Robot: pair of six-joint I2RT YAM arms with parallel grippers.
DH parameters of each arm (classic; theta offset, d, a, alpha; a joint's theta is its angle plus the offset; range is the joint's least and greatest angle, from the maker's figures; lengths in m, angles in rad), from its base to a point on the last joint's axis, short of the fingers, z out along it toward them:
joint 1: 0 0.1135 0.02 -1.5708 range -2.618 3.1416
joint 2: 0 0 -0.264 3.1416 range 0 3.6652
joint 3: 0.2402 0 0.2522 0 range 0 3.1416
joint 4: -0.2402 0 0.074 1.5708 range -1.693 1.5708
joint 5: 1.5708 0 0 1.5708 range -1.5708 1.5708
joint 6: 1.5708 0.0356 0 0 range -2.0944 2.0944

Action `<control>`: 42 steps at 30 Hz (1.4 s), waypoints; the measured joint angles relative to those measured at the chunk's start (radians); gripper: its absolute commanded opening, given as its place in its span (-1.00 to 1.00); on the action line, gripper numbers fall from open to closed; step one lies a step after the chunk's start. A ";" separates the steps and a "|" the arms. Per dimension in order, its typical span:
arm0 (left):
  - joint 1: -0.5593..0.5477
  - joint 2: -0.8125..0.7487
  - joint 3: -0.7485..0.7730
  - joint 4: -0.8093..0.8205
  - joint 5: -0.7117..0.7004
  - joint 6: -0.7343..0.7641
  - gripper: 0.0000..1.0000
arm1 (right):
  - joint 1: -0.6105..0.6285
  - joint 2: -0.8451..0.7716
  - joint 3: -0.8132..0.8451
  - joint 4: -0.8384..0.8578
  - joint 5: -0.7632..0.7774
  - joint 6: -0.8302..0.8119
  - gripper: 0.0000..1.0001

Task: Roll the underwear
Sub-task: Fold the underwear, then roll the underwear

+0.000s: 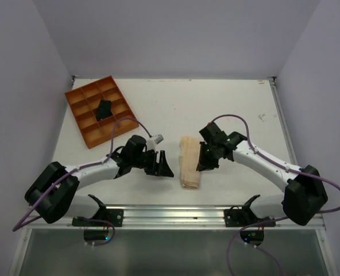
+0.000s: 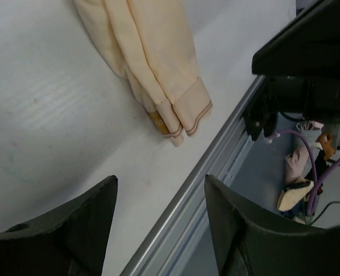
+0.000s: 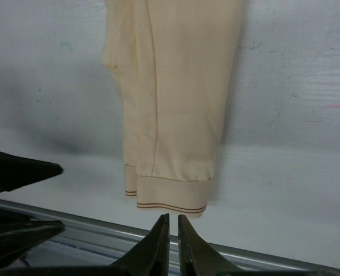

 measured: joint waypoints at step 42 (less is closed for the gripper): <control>-0.237 0.333 -0.045 0.431 -0.162 -0.352 -1.00 | 0.008 -0.140 0.080 -0.105 -0.017 -0.322 -0.22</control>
